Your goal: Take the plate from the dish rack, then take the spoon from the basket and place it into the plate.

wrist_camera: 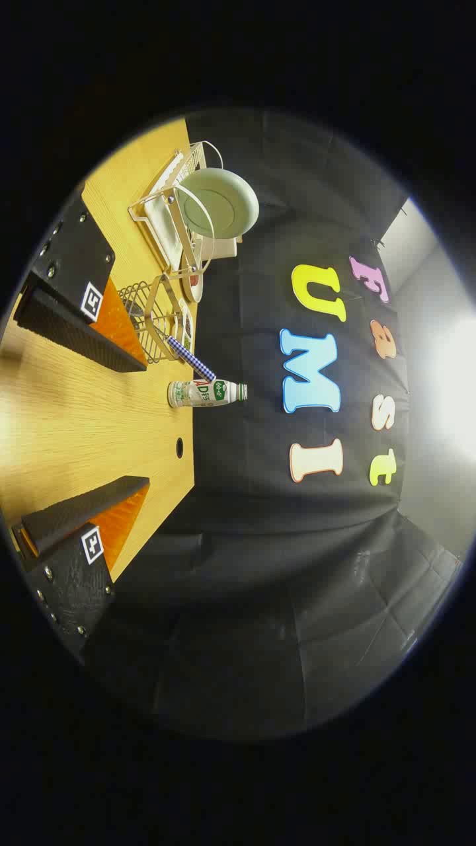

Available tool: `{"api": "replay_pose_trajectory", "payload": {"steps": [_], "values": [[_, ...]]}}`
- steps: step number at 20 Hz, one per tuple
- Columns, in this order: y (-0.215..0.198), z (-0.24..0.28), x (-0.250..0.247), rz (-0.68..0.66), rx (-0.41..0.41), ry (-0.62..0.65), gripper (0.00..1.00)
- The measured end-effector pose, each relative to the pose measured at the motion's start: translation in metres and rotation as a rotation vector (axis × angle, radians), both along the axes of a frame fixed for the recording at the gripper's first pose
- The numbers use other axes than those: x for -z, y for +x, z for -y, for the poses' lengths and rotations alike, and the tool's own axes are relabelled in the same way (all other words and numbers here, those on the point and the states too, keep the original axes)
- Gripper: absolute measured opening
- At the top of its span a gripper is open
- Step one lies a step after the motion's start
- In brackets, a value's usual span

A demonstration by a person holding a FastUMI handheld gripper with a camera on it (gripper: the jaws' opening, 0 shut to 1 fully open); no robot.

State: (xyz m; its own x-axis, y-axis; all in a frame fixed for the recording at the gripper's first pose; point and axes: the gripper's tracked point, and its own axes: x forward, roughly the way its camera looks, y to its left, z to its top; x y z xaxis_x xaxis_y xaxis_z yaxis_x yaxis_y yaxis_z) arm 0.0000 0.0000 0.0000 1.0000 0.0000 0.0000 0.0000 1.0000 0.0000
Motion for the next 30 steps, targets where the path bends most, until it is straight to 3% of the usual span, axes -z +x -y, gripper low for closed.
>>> {"api": "replay_pose_trajectory", "payload": {"steps": [14, 17, 21, 24, 30], "values": [[0.006, -0.001, -0.001, 0.006, 0.008, -0.001, 0.97], [0.006, 0.004, 0.016, -0.134, 0.008, 0.016, 0.96], [0.002, 0.007, -0.003, -0.076, 0.055, 0.046, 0.96], [-0.001, 0.006, -0.044, -0.006, 0.100, 0.057, 0.97], [-0.030, -0.005, -0.140, 0.026, 0.220, -0.105, 0.97]]}}
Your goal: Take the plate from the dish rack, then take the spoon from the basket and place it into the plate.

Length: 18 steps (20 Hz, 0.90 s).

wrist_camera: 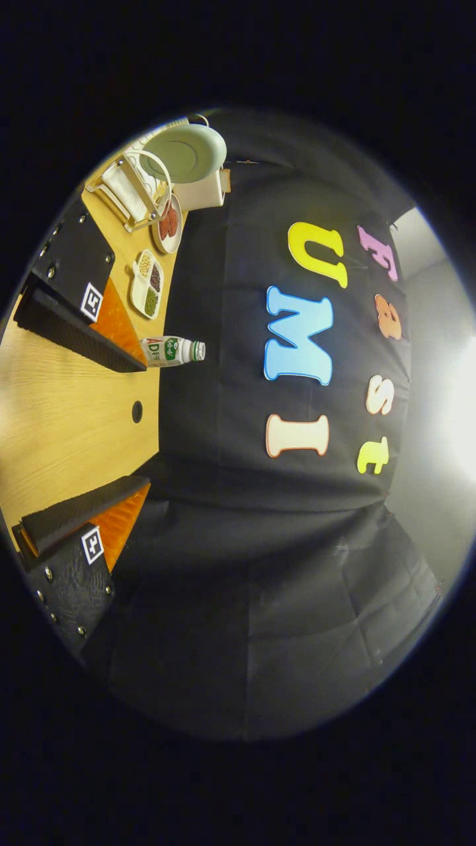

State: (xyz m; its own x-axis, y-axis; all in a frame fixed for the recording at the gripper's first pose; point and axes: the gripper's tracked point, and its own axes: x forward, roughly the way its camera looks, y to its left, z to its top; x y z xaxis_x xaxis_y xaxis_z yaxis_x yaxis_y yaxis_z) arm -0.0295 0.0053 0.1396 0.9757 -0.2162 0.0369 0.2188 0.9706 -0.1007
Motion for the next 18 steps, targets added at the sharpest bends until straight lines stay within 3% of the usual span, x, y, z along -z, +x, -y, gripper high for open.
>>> {"api": "replay_pose_trajectory", "payload": {"steps": [5, 7, 11, 18], "values": [[-0.062, -0.047, -0.035, -0.010, 0.057, 0.030, 0.96], [-0.080, -0.080, -0.046, -0.023, 0.043, 0.038, 0.97], [-0.085, -0.167, -0.060, -0.046, -0.074, 0.102, 0.97], [-0.054, -0.322, -0.041, -0.126, -0.312, 0.230, 0.97]]}}
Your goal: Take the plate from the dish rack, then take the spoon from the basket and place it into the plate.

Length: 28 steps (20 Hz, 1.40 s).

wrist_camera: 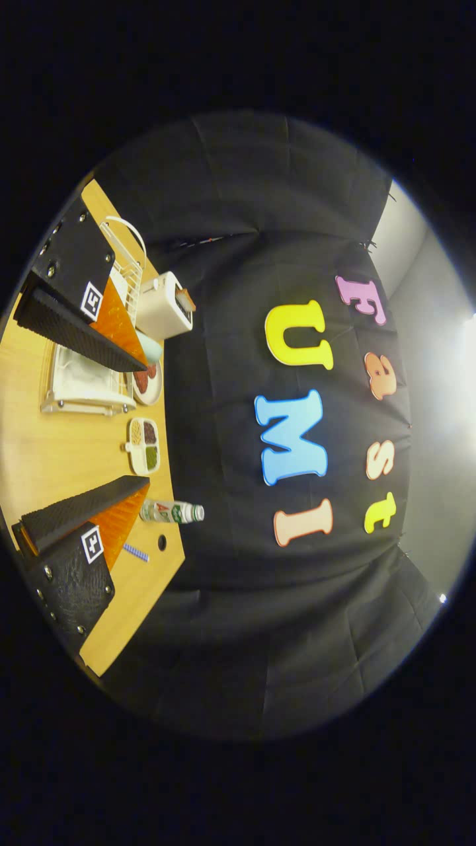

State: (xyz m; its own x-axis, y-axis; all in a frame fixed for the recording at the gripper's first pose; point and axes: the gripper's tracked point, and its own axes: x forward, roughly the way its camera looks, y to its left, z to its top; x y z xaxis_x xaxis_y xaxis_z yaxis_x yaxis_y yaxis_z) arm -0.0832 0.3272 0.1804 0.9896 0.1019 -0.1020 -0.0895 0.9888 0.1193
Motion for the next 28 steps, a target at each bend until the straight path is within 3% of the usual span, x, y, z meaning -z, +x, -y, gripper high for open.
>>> {"api": "replay_pose_trajectory", "payload": {"steps": [6, 11, 13, 16, 18, 20, 21, 28], "values": [[0.040, -0.076, 0.026, -0.069, -0.065, 0.029, 0.96], [0.084, -0.100, 0.064, -0.166, -0.058, 0.027, 0.95], [0.098, -0.108, 0.083, -0.225, -0.060, 0.033, 0.80], [0.113, -0.116, 0.111, -0.325, -0.079, 0.047, 0.80], [0.127, -0.123, 0.128, -0.383, -0.093, 0.055, 0.73], [0.128, -0.123, 0.136, -0.413, -0.093, 0.050, 0.56], [0.132, -0.118, 0.137, -0.420, -0.070, 0.036, 0.47], [0.139, -0.107, 0.121, -0.389, 0.111, -0.157, 0.34]]}}
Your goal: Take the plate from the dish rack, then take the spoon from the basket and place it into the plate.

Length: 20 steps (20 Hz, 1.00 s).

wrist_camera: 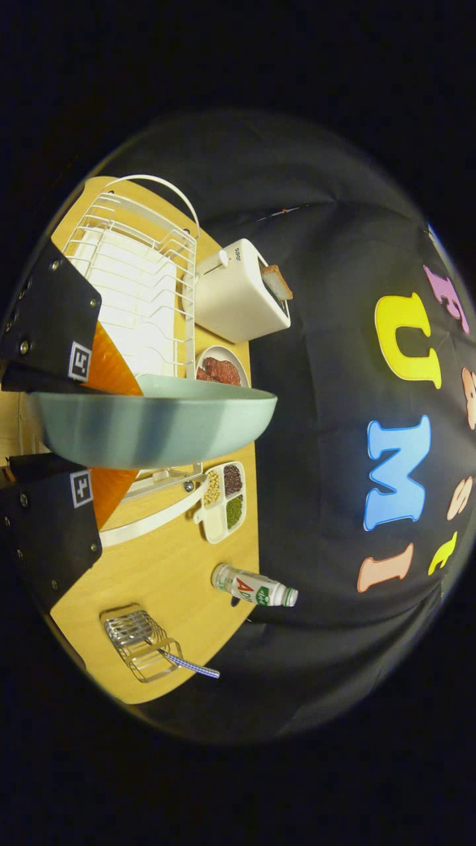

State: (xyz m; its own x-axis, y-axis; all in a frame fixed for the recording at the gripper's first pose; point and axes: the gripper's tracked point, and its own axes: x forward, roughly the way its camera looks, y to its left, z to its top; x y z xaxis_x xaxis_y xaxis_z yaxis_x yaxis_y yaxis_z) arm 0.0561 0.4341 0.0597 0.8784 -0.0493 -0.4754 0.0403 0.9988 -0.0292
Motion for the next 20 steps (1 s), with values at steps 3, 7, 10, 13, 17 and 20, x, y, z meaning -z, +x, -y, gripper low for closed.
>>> {"api": "replay_pose_trajectory", "payload": {"steps": [3, 7, 10, 13, 17, 20], "values": [[0.005, -0.009, -0.018, 0.028, -0.001, -0.116, 0.31], [-0.001, -0.016, -0.042, 0.072, -0.007, -0.257, 0.28], [-0.015, -0.015, -0.059, 0.100, 0.007, -0.284, 0.28], [-0.039, -0.006, -0.083, 0.135, 0.028, -0.291, 0.28], [-0.083, 0.007, -0.105, 0.164, 0.033, -0.297, 0.28], [-0.113, 0.014, -0.106, 0.153, 0.015, -0.271, 0.28]]}}
